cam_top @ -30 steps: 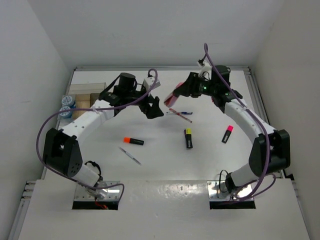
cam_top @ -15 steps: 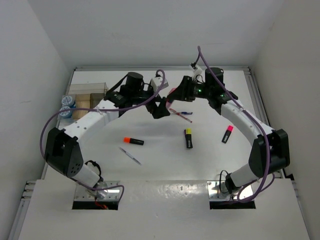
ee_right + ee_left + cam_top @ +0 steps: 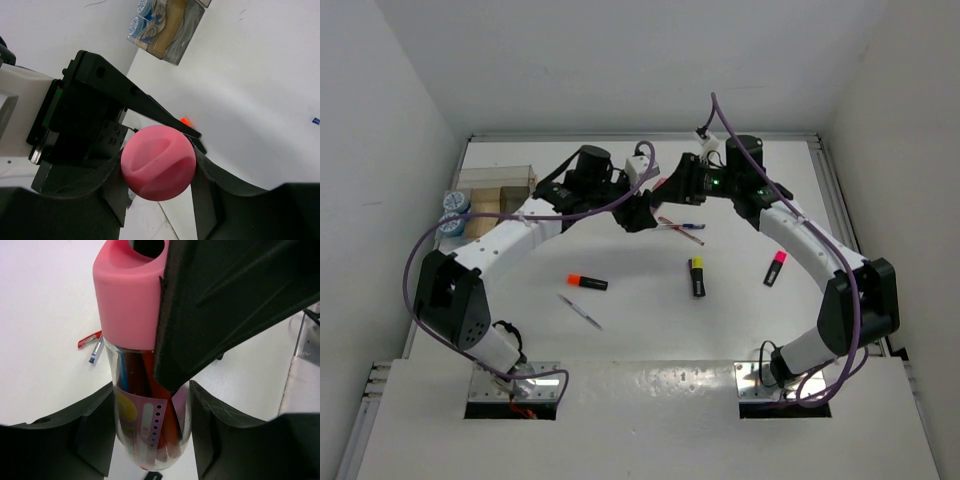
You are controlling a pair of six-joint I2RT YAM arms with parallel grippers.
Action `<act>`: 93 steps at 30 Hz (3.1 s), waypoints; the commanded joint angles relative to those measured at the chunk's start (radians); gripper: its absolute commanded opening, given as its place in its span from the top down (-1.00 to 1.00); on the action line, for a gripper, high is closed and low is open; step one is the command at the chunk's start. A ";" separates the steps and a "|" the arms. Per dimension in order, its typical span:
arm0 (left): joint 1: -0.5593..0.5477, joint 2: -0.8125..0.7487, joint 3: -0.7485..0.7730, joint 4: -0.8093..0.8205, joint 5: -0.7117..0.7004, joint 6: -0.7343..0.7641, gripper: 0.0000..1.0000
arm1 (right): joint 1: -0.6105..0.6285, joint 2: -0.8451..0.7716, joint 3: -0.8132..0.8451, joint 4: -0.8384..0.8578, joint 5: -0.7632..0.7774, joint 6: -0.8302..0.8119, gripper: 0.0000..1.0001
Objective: Sort the stationery into containers
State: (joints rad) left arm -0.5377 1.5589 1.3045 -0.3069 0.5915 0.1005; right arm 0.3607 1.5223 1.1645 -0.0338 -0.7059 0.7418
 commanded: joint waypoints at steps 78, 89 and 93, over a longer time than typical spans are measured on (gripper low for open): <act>0.771 0.066 0.262 -0.465 -0.108 0.295 -0.79 | -0.214 -0.054 -0.025 -0.457 0.285 -0.400 -0.59; 0.631 -0.152 0.056 -0.299 -0.173 0.267 -0.94 | -0.005 0.004 -0.161 -0.534 0.622 -0.410 -0.63; 0.555 -0.177 -0.017 -0.443 0.017 0.513 -0.70 | 0.007 0.009 -0.158 -0.506 0.615 -0.397 -0.61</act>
State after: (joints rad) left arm 0.0830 1.4200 1.3186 -0.6807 0.4816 0.4358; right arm 0.3599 1.5391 0.9974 -0.5758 -0.1402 0.3431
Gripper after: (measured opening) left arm 0.872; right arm 0.809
